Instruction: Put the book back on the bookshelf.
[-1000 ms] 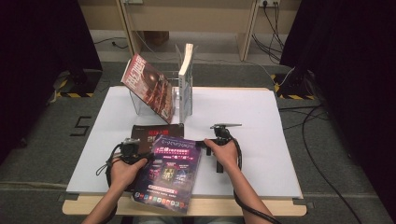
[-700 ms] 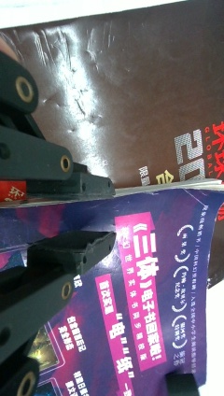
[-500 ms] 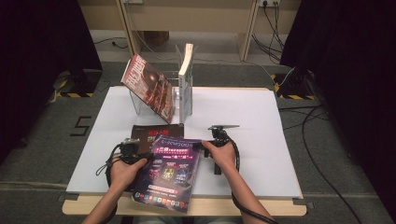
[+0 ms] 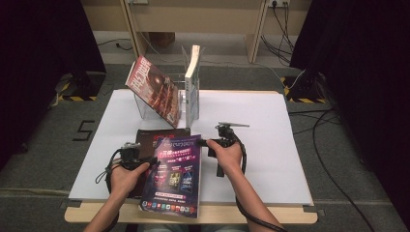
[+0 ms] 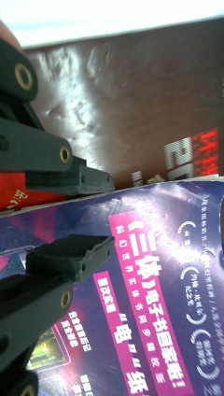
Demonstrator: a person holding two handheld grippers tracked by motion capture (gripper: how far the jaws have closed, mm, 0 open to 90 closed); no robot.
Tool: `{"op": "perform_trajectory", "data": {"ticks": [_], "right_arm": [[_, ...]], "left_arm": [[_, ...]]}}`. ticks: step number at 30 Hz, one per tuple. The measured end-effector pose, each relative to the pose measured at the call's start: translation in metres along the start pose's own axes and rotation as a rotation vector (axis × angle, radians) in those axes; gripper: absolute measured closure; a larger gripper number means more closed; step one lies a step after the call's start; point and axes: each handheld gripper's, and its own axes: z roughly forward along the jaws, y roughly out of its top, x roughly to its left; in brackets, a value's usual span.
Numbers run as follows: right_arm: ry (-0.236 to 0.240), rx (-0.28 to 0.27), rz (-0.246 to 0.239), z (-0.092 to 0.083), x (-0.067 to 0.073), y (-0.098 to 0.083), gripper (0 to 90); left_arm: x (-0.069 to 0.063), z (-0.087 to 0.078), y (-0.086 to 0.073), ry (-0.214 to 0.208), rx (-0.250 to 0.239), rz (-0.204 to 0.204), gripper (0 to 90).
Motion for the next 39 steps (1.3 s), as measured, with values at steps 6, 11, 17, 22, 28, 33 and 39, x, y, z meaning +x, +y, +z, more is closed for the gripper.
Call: {"op": "perform_trajectory", "data": {"ticks": [6,11,17,22,28,33,39], "right_arm": [[-0.013,-0.087,-0.107,-0.012,0.029,0.008,83.8],[-0.035,-0.158,-0.200,-0.021,0.049,0.017,83.8],[-0.083,-0.249,-0.290,-0.026,0.070,0.027,83.8],[-0.116,-0.315,-0.358,-0.032,0.088,0.039,83.8],[-0.131,-0.369,-0.399,-0.036,0.102,0.050,83.8],[-0.139,-0.411,-0.409,-0.033,0.109,0.055,83.8],[-0.150,-0.438,-0.421,-0.027,0.118,0.061,83.8]], "left_arm": [[-0.002,-0.014,0.009,-0.001,-0.088,0.005,54.9],[-0.005,-0.023,0.016,0.000,-0.131,0.018,49.6],[-0.017,-0.034,0.023,-0.025,-0.178,0.039,43.1],[-0.030,-0.040,0.030,-0.045,-0.202,0.072,40.8],[-0.042,-0.043,0.035,-0.071,-0.218,0.101,41.2],[-0.053,-0.046,0.043,-0.083,-0.244,0.125,40.5],[-0.064,-0.046,0.055,-0.094,-0.254,0.144,38.7]]}}
